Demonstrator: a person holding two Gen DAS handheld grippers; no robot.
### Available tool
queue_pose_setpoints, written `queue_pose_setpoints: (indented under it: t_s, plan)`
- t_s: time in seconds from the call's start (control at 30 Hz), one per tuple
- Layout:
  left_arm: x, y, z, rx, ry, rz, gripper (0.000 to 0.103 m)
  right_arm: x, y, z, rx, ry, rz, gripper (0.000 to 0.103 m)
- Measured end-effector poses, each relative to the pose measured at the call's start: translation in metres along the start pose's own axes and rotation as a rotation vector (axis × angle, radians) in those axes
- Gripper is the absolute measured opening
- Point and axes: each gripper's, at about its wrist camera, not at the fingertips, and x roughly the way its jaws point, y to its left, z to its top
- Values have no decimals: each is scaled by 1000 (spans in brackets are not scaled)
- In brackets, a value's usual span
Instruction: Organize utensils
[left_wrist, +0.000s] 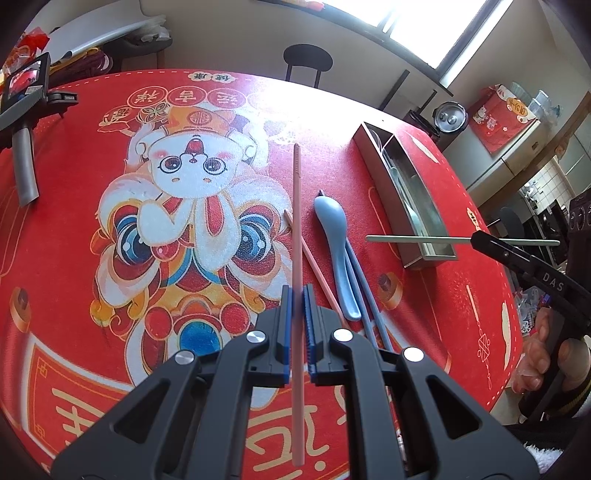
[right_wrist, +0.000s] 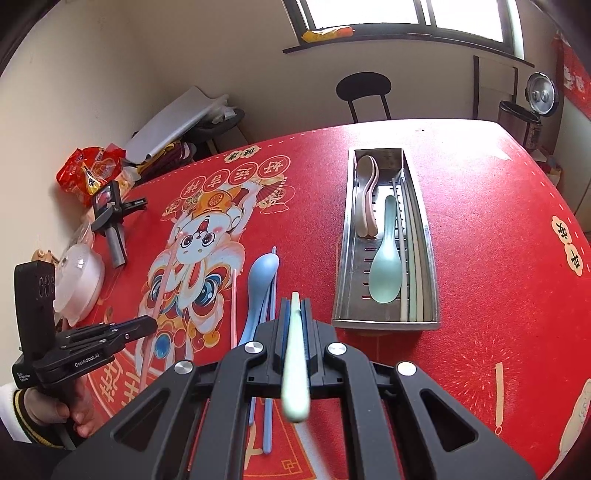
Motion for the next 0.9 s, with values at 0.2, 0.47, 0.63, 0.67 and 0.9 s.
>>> queue_pose_setpoints:
  t_s: [0.2,0.47,0.63,0.67,0.9]
  plan:
    - [-2,-7,10,-5,0,-32,10,-14,-6,16,10,-52,-7,6]
    - [10,-40,49,-5,12,-125,10,-29,-26,42,12,-116,-71,6]
    - [32,-73,84,11,30,-179,10,-24,-44,66,-8,-131,-147,6]
    - [38,-80,92,11,33,-189,10,-21,-47,71,-13,-132,-160,6]
    - [92,-123,146,-5,56,-227,10,19,-70,105,-51,-101,-241,6]
